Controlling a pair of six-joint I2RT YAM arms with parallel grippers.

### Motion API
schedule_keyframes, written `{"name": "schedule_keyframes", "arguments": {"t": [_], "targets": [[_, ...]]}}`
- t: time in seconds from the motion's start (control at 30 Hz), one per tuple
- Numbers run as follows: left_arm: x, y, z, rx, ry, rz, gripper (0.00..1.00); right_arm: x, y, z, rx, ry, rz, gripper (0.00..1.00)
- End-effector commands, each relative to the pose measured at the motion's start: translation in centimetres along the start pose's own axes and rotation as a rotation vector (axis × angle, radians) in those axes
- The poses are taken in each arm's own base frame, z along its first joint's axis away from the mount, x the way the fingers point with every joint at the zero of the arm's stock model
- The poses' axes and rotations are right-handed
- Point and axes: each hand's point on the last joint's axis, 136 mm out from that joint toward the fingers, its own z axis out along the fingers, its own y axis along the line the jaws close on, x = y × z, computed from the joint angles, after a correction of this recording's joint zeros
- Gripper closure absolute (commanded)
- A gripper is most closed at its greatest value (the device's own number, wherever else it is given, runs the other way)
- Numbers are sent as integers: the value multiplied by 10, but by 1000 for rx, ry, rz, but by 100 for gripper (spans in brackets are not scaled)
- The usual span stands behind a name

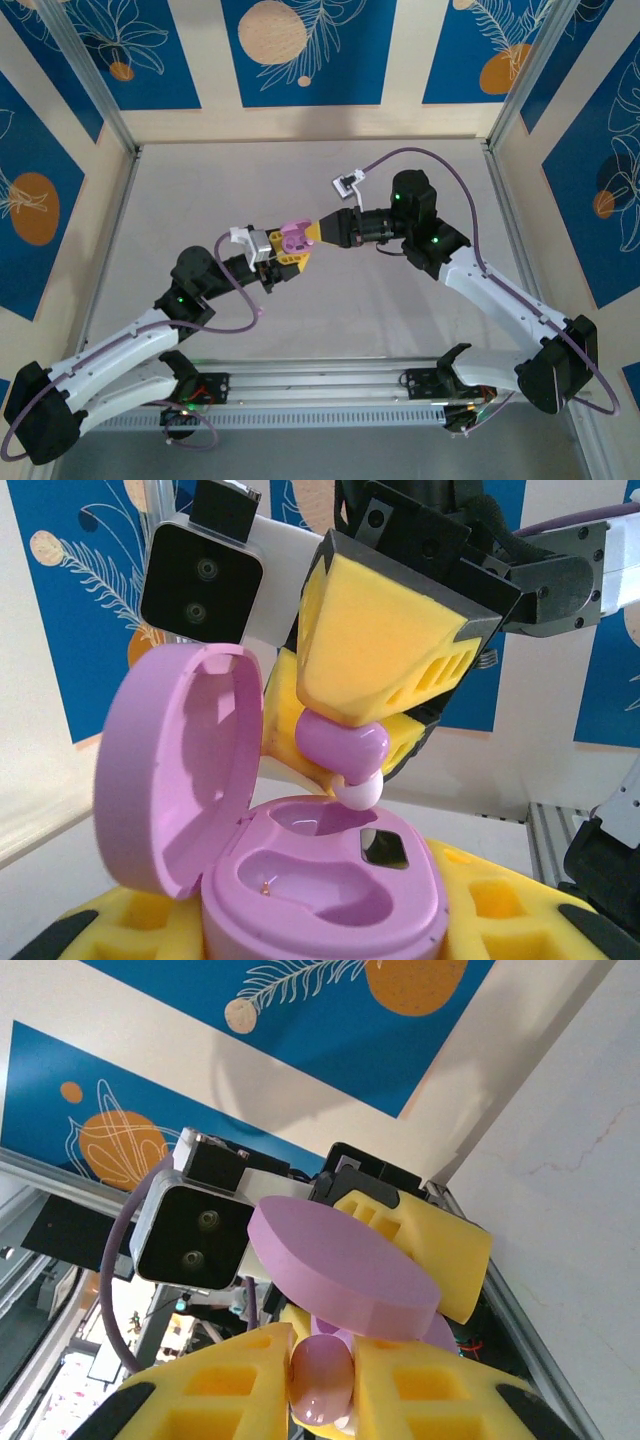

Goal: Insert wireless bluetooth earbuds into charging case

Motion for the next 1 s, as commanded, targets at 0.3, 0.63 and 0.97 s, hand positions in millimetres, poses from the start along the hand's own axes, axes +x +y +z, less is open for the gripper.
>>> {"name": "schedule_keyframes", "arguments": {"t": [0.3,0.63,0.97], "targets": [[-19,-10,-1,48,-73,-3,75,2,-3,8,89,18,-58,77],[-25,-11,-2,53,-97,-22,75,4,-15,11,172,7,-107,74],[-27,-10,-3,47,-104,-27,75,4,-20,8,237,5,-119,72]]}}
